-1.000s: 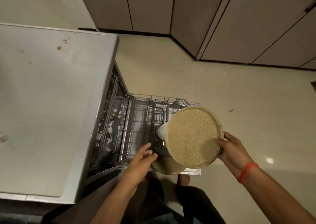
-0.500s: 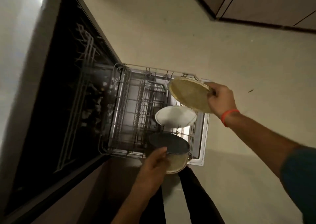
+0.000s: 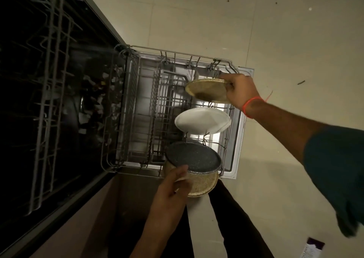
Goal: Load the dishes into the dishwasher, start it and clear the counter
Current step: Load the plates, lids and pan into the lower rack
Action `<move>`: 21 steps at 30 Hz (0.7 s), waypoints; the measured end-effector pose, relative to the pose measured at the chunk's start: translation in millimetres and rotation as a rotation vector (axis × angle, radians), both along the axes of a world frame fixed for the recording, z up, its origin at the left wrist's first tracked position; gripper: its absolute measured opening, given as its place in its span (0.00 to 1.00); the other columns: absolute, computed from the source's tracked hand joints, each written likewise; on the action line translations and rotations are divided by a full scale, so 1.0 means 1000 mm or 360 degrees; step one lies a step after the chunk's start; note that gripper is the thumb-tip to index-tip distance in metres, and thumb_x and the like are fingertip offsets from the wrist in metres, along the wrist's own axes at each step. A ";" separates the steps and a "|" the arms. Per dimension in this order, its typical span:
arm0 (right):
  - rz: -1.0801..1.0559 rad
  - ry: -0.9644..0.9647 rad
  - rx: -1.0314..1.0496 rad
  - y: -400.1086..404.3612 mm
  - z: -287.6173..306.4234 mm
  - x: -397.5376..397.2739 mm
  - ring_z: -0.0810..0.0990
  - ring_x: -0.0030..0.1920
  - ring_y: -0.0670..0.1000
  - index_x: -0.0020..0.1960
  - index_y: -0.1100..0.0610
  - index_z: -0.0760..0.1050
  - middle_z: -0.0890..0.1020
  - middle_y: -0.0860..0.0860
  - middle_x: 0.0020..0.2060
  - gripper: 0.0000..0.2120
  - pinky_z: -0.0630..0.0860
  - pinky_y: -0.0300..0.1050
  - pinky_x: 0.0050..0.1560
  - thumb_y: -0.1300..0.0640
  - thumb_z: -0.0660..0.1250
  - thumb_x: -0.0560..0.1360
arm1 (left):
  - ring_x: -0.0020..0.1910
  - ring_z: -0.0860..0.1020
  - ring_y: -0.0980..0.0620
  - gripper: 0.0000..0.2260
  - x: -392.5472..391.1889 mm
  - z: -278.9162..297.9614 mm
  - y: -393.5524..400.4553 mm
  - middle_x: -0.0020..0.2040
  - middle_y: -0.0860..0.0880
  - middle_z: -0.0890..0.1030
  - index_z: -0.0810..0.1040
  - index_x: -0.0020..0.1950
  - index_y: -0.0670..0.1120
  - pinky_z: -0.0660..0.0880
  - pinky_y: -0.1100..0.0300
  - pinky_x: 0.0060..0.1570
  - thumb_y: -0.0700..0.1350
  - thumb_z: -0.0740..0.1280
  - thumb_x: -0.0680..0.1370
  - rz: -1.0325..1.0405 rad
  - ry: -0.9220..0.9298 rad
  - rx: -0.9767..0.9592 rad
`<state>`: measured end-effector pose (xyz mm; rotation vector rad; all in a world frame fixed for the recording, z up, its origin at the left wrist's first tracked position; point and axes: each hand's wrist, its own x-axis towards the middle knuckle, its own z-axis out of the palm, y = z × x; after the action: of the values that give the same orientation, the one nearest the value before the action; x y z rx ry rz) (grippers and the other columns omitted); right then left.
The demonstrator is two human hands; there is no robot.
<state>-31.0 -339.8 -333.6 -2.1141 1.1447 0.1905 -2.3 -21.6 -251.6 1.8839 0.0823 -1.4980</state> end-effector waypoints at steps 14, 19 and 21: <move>-0.0058 0.0023 0.0027 -0.014 -0.024 0.010 0.81 0.57 0.57 0.62 0.54 0.82 0.85 0.56 0.54 0.19 0.77 0.48 0.62 0.67 0.62 0.77 | 0.59 0.79 0.66 0.15 -0.001 -0.010 -0.015 0.62 0.59 0.82 0.81 0.63 0.58 0.74 0.71 0.55 0.42 0.69 0.81 0.0114 0.0060 0.0006; 0.0081 0.0048 0.0041 -0.012 -0.030 0.012 0.81 0.56 0.57 0.62 0.55 0.82 0.85 0.56 0.54 0.17 0.75 0.44 0.60 0.67 0.64 0.77 | 0.60 0.80 0.63 0.13 0.003 -0.012 -0.021 0.62 0.58 0.83 0.82 0.61 0.61 0.74 0.69 0.55 0.46 0.72 0.79 0.0152 0.0055 -0.0016; 0.0117 0.0071 0.0029 -0.012 -0.036 0.014 0.81 0.56 0.57 0.62 0.54 0.82 0.85 0.55 0.55 0.17 0.76 0.48 0.63 0.66 0.65 0.77 | 0.61 0.80 0.62 0.13 0.005 -0.013 -0.022 0.62 0.58 0.83 0.82 0.60 0.61 0.75 0.71 0.52 0.48 0.72 0.78 0.0178 0.0053 -0.0010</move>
<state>-16.5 -351.4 -369.7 -2.1471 1.0875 0.2823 3.0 -43.5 -264.7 1.8188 0.1946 -1.4525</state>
